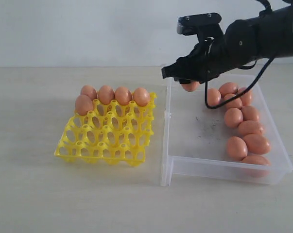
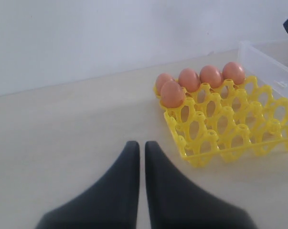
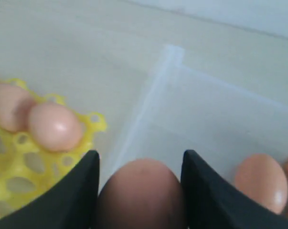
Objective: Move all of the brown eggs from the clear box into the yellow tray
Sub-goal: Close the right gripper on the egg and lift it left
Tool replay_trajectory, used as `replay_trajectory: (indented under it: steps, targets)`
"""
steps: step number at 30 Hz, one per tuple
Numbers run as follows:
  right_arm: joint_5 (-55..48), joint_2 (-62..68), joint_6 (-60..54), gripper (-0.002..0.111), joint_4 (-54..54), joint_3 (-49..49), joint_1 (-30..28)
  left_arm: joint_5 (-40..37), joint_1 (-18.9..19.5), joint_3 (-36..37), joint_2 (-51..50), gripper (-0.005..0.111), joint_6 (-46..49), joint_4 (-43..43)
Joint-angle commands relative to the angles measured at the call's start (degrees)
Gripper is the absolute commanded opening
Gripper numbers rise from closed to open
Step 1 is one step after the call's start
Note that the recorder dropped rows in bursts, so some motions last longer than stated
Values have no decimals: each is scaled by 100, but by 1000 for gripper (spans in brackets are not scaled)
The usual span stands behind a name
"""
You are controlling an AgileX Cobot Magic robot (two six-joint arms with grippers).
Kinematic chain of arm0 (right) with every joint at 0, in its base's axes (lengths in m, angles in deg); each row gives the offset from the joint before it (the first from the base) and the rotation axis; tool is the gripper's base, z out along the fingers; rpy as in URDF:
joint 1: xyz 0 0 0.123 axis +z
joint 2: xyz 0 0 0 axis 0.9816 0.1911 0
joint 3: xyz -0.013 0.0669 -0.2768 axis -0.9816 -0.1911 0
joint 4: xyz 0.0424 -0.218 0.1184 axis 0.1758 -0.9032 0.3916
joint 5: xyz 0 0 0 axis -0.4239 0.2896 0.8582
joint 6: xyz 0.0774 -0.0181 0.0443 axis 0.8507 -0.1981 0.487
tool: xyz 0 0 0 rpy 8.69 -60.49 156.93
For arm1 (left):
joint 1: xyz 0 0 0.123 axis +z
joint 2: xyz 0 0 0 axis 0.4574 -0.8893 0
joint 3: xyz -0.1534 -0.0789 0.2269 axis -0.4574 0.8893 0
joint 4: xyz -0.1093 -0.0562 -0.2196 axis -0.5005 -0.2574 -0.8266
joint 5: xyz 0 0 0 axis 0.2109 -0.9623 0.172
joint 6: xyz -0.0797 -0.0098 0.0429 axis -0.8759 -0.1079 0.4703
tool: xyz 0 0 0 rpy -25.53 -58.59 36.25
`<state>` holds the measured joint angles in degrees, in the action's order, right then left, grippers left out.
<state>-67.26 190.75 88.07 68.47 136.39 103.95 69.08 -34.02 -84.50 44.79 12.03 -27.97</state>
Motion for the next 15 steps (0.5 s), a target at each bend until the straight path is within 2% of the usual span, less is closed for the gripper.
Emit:
replay_trajectory:
  steps: [1, 8, 15]
  targets:
    - [1656, -352, 167, 0, 38, -670, 549, 23, -34, 22, 17, 4, 1, 9]
    - [4192, -24, 641, 0, 38, -1110, 1284, 23, -34, 22, 17, 4, 1, 9]
    - [6087, 799, 883, 0, -52, -1110, 1496, 23, -34, 22, 17, 4, 1, 9]
